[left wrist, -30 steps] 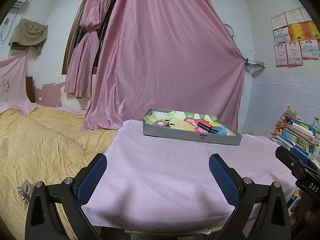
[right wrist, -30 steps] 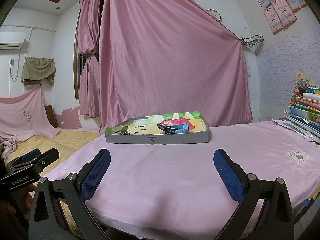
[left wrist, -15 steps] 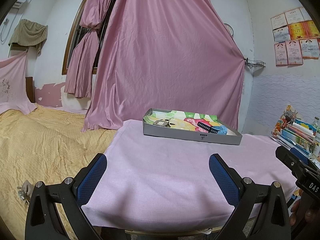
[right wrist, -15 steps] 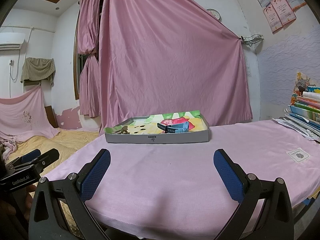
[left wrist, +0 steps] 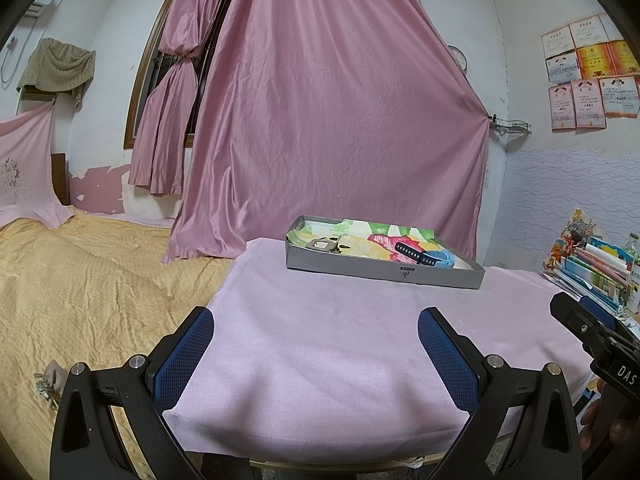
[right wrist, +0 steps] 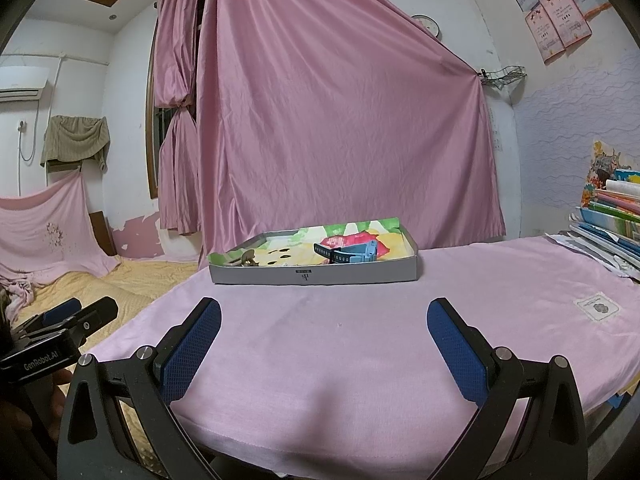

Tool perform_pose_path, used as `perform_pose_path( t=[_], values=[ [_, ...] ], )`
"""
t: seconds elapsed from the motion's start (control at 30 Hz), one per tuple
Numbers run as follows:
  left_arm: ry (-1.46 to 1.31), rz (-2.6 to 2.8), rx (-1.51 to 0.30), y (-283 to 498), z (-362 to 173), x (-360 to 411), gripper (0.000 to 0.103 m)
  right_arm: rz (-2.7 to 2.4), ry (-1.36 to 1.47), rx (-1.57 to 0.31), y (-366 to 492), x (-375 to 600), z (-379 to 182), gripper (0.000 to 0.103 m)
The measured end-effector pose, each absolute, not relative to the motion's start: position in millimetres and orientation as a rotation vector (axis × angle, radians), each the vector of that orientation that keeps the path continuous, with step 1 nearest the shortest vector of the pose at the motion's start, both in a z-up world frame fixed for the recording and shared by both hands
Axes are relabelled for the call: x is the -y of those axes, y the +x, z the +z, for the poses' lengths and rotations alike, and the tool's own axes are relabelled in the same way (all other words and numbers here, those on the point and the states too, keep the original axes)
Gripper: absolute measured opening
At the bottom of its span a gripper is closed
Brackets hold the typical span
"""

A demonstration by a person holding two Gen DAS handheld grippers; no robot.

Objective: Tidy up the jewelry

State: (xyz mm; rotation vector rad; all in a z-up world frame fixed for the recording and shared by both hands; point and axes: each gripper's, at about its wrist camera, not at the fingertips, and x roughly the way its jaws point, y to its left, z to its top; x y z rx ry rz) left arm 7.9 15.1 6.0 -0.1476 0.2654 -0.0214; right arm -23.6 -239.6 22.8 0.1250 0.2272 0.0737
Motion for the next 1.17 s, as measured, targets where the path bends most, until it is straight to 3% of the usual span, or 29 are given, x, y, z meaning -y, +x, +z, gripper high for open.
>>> perform_pose_path(
  t=[1.17],
  values=[
    [-0.134,0.001,-0.285,14.9,-0.9,-15.5,0.103,0.062,0.140,-0.256,-12.7,236.6,10.9,0.101]
  ],
)
